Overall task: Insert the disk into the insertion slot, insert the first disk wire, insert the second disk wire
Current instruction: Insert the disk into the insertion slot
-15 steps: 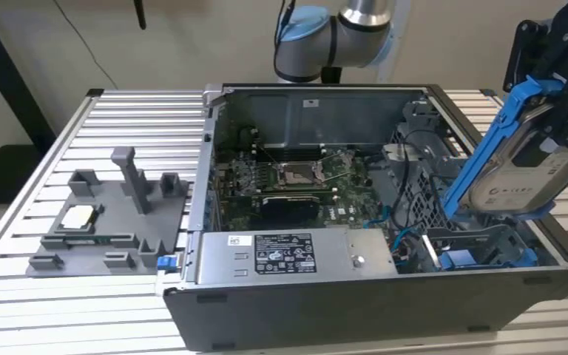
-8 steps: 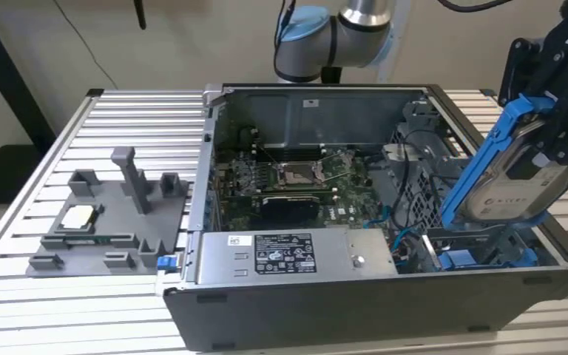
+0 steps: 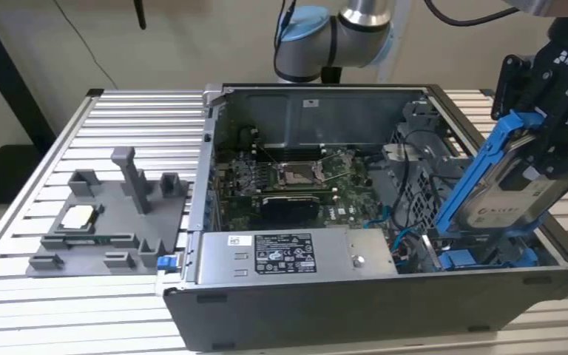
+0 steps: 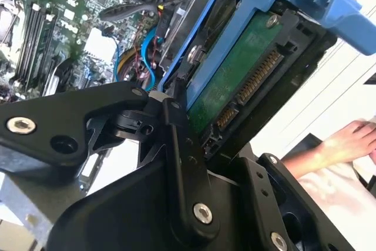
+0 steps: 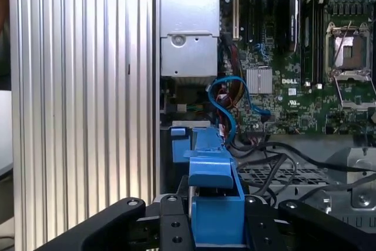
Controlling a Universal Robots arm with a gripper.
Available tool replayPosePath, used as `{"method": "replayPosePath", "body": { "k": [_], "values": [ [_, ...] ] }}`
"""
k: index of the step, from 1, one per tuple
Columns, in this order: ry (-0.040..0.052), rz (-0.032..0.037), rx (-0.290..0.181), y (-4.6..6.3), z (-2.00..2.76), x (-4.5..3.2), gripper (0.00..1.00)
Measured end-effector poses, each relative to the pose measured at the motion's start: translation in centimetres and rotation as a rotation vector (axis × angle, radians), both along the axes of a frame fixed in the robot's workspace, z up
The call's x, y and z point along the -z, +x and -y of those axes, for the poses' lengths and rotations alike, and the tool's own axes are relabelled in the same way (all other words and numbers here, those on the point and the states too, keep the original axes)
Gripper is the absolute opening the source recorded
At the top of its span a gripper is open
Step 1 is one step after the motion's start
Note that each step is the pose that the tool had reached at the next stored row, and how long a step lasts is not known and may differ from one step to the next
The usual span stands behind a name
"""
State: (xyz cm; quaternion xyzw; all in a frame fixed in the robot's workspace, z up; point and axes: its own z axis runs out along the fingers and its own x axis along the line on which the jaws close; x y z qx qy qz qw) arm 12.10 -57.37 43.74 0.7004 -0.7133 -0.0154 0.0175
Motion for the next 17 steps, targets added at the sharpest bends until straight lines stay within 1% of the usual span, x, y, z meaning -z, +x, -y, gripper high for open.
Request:
{"method": "replayPosePath", "body": {
  "k": [7, 17],
  "values": [
    [-0.0001, -0.0002, 0.000, 0.1, 0.06, 1.28, 0.33],
    [-0.0004, -0.0008, 0.000, 0.4, 0.03, 3.08, 0.33]
  ]
}}
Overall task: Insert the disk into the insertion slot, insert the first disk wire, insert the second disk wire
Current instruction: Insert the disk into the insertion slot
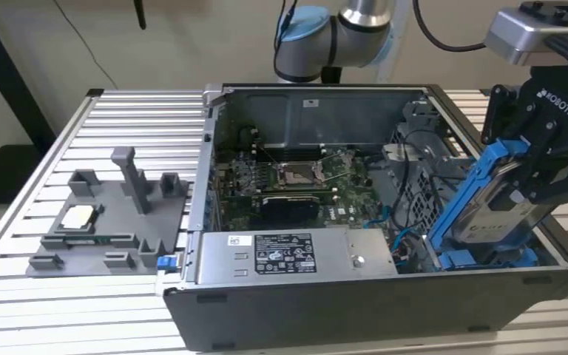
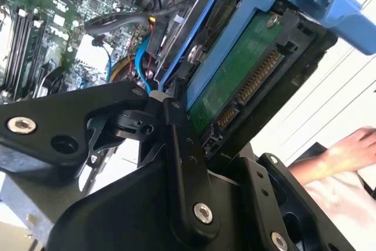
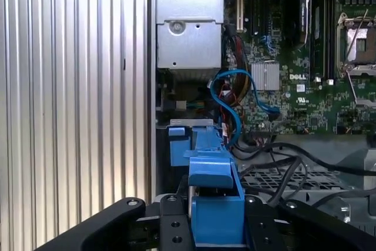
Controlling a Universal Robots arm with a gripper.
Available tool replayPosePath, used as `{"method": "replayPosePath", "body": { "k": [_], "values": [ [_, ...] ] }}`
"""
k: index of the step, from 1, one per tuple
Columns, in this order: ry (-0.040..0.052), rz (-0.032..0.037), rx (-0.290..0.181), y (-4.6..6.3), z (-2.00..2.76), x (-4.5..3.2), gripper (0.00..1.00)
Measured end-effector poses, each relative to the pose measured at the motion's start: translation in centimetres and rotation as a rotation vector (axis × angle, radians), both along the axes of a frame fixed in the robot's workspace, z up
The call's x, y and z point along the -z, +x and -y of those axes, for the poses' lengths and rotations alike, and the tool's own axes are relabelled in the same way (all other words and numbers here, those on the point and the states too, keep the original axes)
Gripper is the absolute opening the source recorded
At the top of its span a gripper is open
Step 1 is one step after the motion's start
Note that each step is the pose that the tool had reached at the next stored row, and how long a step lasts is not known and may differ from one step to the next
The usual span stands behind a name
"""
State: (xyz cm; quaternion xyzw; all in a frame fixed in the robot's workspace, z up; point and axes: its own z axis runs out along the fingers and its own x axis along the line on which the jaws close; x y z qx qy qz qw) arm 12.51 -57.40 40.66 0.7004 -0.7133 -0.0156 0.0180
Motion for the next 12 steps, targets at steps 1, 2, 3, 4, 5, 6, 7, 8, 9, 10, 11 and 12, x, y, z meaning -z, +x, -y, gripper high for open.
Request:
{"method": "replayPosePath", "body": {
  "k": [1, 2, 3, 4, 5, 6, 7, 8, 9, 10, 11, 12],
  "values": [
    [0.0001, -0.0002, 0.000, 0.0, -0.04, 0.18, 0.33],
    [0.0001, -0.0002, 0.000, 0.0, -0.07, 0.37, 0.33],
    [0.0004, -0.0003, 0.000, 0.0, -0.09, 0.57, 0.33],
    [0.0004, -0.0004, 0.000, 0.0, -0.11, 0.75, 0.33],
    [0.0003, -0.0005, 0.000, 0.0, -0.12, 0.92, 0.33],
    [0.0002, -0.0005, 0.000, 0.0, -0.14, 1.09, 0.33],
    [0.0003, -0.0006, 0.000, 0.0, -0.15, 1.29, 0.33],
    [0.0003, -0.0006, 0.000, 0.0, -0.17, 1.47, 0.33],
    [0.0002, -0.0007, 0.000, 0.0, -0.17, 1.64, 0.33],
    [0.0001, -0.0009, 0.000, 0.0, -0.17, 1.72, 0.34],
    [-0.0001, -0.0009, 0.000, 0.0, -0.17, 1.71, 0.34],
    [0.0000, -0.0008, 0.000, 0.0, -0.17, 1.69, 0.34]
  ]
}}
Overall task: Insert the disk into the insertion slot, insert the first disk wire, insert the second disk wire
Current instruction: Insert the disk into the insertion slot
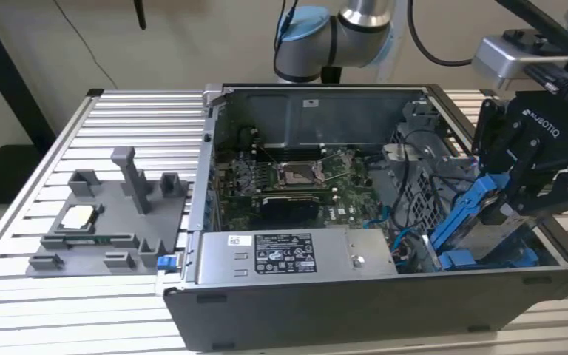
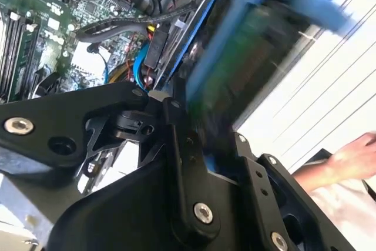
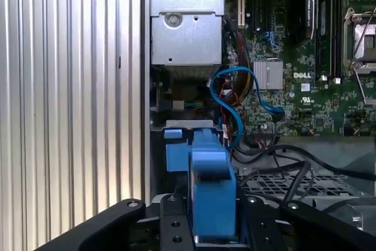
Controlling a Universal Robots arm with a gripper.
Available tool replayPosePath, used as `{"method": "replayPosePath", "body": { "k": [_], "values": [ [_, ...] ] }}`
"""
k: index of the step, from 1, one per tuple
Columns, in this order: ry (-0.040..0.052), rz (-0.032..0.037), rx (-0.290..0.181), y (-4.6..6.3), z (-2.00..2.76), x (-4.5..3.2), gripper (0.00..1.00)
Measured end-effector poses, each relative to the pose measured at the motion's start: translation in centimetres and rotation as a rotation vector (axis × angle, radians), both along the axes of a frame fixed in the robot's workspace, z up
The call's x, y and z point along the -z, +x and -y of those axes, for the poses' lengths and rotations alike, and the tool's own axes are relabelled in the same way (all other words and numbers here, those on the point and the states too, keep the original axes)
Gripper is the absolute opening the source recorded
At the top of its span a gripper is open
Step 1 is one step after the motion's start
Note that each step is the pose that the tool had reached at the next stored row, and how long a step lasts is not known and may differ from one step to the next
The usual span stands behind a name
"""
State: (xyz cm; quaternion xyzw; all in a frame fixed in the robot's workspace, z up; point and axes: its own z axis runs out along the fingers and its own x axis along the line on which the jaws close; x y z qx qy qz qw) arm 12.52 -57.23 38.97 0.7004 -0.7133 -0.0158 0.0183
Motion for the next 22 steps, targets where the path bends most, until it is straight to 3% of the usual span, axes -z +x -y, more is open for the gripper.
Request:
{"method": "replayPosePath", "body": {
  "k": [1, 5, 11, 13, 18, 22],
  "values": [
    [-0.0001, 0.0000, 0.000, 0.0, 0.00, -0.22, 0.41],
    [0.0008, 0.0001, 0.000, 0.0, -0.02, -1.59, 0.41],
    [0.0105, 0.0008, 0.018, -0.1, -0.10, -1.33, 0.41],
    [0.0152, 0.0008, 0.026, -0.1, -0.14, -1.24, 0.32],
    [0.0206, 0.0006, 0.033, -0.2, -0.14, -1.23, 0.32],
    [0.0210, 0.0008, 0.034, -0.2, -0.15, -1.44, 0.40]
  ]
}}
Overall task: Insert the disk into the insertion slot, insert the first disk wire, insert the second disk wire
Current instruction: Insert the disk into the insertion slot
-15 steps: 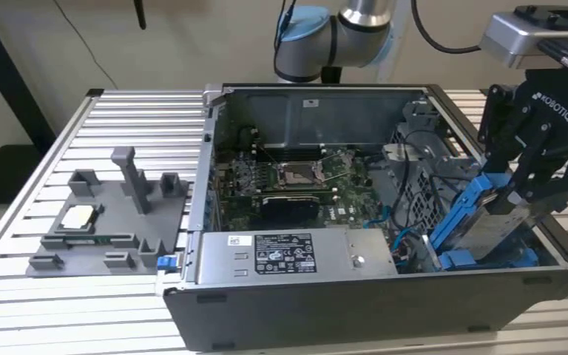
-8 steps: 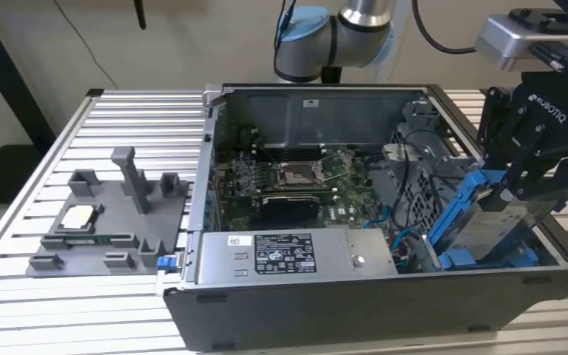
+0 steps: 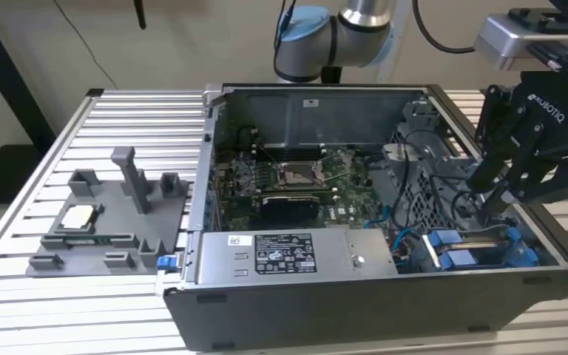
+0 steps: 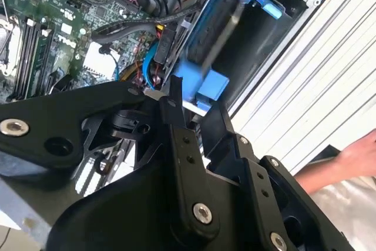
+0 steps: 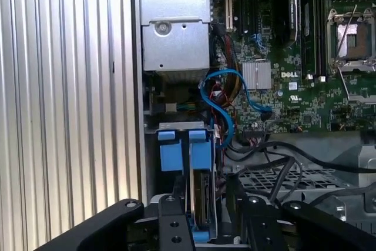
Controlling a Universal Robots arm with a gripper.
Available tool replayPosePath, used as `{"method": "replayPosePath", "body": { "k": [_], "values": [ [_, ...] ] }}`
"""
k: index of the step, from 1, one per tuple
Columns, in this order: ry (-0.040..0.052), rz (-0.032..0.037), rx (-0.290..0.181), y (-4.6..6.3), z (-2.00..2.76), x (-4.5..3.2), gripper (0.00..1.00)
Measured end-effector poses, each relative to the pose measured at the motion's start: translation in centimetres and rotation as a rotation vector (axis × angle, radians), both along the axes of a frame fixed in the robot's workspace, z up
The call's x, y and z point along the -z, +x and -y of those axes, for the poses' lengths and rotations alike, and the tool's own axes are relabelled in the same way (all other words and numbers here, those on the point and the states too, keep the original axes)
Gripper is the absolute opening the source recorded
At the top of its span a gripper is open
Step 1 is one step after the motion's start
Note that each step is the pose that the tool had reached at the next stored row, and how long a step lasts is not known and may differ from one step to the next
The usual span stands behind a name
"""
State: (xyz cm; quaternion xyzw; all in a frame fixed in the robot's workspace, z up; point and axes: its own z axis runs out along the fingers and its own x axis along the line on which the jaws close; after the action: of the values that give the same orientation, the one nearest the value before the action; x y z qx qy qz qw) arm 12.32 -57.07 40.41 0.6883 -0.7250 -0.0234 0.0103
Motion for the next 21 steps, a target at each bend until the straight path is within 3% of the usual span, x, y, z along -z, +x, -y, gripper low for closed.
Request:
{"method": "replayPosePath", "body": {
  "k": [4, 6, 7, 11, 14, 21],
  "values": [
    [0.0052, 0.0022, 0.001, 0.0, -0.28, -0.24, 0.40],
    [0.0065, 0.0052, 0.001, 0.0, -0.68, -0.22, 0.40],
    [0.0066, 0.0122, 0.001, 0.1, -0.86, -0.21, 0.40],
    [0.0069, 0.0521, 0.000, 0.2, -1.21, -0.15, 0.40],
    [0.0073, 0.0601, 0.000, 0.2, -1.37, 0.22, 0.40],
    [0.0083, 0.0786, -0.004, 0.2, -2.30, 0.87, 0.40]
  ]
}}
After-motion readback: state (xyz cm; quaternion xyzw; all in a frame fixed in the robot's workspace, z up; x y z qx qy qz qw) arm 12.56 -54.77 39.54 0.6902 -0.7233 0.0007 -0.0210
